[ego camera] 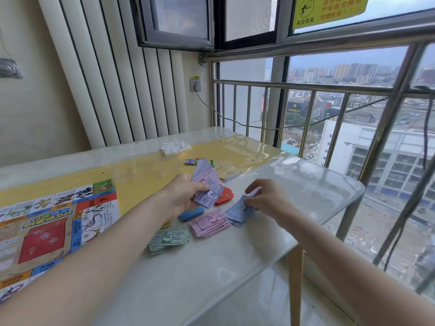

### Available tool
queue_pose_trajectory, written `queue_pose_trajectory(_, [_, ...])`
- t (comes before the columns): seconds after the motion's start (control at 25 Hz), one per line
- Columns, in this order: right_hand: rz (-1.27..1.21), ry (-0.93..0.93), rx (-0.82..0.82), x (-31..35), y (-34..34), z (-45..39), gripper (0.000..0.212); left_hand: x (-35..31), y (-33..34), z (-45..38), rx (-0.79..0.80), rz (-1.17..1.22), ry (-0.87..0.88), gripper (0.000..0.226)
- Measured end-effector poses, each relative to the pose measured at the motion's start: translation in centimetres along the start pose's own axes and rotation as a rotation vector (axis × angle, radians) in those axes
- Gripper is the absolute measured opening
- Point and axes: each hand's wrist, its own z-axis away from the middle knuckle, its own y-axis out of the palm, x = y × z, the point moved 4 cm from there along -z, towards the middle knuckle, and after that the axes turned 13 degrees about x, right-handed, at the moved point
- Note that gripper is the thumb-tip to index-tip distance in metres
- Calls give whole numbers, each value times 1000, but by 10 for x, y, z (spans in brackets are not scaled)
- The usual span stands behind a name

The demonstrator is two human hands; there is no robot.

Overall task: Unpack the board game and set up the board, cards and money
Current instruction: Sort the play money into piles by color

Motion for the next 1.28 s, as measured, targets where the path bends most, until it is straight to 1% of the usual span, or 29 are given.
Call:
queue_pose_trajectory(0.08, [270, -19, -18, -4, 4, 2, 21, 2, 3, 2, 5, -29, -8, 14])
queue_pose_trajectory(0.12, [332, -34, -29, -1, 3, 3, 20, 2, 4, 3, 7, -35, -9, 14])
queue_pose_trajectory(0.16, [342, -60, -44, 4, 1, 4, 19, 3, 4, 4, 11, -35, -8, 14])
queue_pose_trajectory(0.2, [300, -102, -68, 11, -2, 5, 16, 3, 4, 5, 15, -31, -6, 14])
queue_pose_trajectory(0.24, [194, -146, -75, 18, -4, 6, 12, 2, 3, 6, 19, -24, -3, 13])
queue_pose_trajectory(0.28, [61, -183, -36, 27, -3, 7, 10, 1, 3, 7, 27, -20, 2, 12])
queue_pose_trajectory(0.36, [-176, -226, 138, 41, 6, 8, 17, -1, 2, 10, 59, -21, 21, 9])
queue_pose_trajectory(0.44, [-224, -227, 238, 47, 16, 8, 21, -3, 0, 12, 95, 4, 41, 9])
queue_pose_trajectory(0.56, [-319, -217, 243, 48, 20, 5, 14, -2, -8, 15, 148, 109, 62, 18])
queue_pose_trajectory(0.64, [-386, -211, 250, 48, 19, 4, 14, 0, -13, 16, 146, 148, 69, 19])
queue_pose_trajectory(0.72, [-378, -209, 232, 47, 15, 3, 13, 0, -18, 17, 107, 160, 70, 14])
queue_pose_trajectory(0.8, [-407, -213, 222, 48, 9, 0, 13, 0, -23, 16, 34, 165, 64, 14])
queue_pose_trajectory(0.88, [-453, -230, 255, 52, 7, -1, 15, -1, -27, 13, -14, 168, 64, 14])
queue_pose_trajectory(1.0, [-368, -261, 273, 59, 13, 0, 20, -4, -21, 10, -27, 163, 83, 18])
queue_pose_trajectory(1.08, [-297, -265, 232, 61, 17, -2, 20, -5, -16, 8, -30, 161, 95, 21])
queue_pose_trajectory(1.2, [-261, -237, 158, 58, 15, -9, 19, -5, -13, 5, -55, 162, 109, 19])
queue_pose_trajectory(1.28, [-239, -223, 137, 57, 12, -11, 14, -5, -13, 3, -81, 170, 110, 17])
